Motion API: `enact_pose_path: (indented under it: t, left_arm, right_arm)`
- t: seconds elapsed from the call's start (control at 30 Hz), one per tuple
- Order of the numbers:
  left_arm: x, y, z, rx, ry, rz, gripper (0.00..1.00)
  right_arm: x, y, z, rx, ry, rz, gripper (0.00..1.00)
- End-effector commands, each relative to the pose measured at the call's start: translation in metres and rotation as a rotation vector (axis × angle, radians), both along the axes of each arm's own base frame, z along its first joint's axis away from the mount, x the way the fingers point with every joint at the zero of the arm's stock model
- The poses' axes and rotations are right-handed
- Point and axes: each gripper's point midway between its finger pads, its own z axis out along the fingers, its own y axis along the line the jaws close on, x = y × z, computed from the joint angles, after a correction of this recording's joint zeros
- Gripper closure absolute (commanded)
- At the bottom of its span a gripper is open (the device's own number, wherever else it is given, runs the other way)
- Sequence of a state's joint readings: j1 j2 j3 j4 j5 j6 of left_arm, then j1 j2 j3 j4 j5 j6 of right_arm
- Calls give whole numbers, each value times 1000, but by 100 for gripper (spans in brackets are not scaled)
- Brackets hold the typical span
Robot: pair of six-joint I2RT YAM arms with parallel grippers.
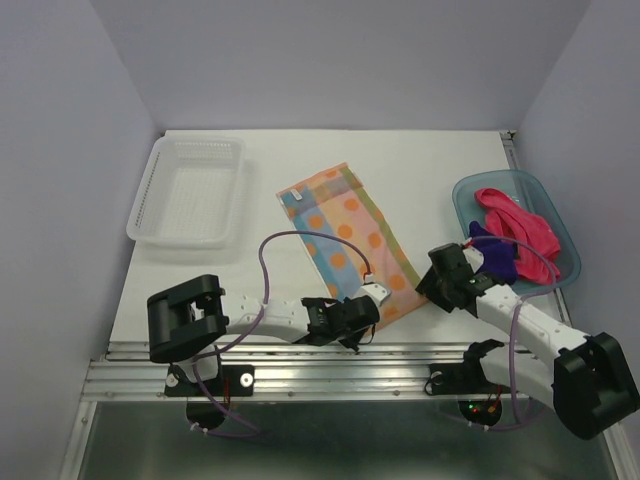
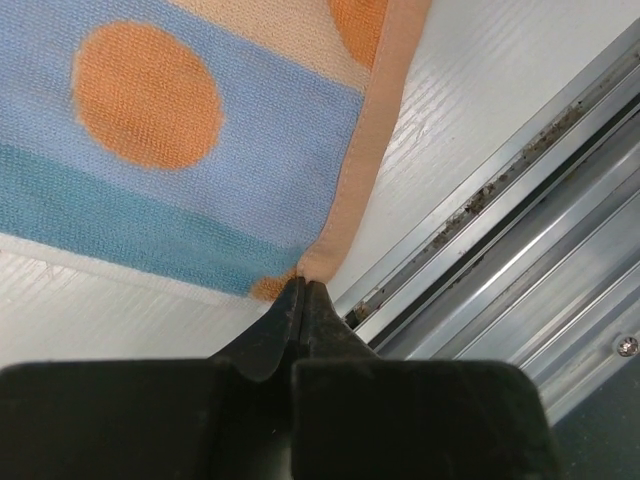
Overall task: Fold and stack the towels
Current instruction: Flatten out the crumpled towel, then fold the towel
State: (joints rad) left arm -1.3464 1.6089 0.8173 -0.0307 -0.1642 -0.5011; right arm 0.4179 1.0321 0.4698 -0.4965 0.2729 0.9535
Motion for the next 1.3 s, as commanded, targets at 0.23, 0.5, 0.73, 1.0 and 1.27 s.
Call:
enact_pose_path:
  t: [0.23, 0.5, 0.73, 1.0, 1.27]
  left_arm:
    - [-10, 0, 20, -87, 31, -19, 100]
    - [-26, -15, 59, -227, 68, -106, 100]
    - [-59, -32, 122, -407, 91, -269, 100]
    - [-58, -35, 156, -487, 58, -272, 100]
    - [22, -15, 150, -436, -7, 21, 100]
  right_arm:
    - [6, -17, -5, -55, -50, -79, 91]
    - [8, -18, 50, -30, -143, -64, 99]
    - [0, -17, 111, 39, -270, -35, 99]
    - [-2, -15, 158, 86, -388, -7, 99]
    - [39, 7, 175, 98, -432, 42, 99]
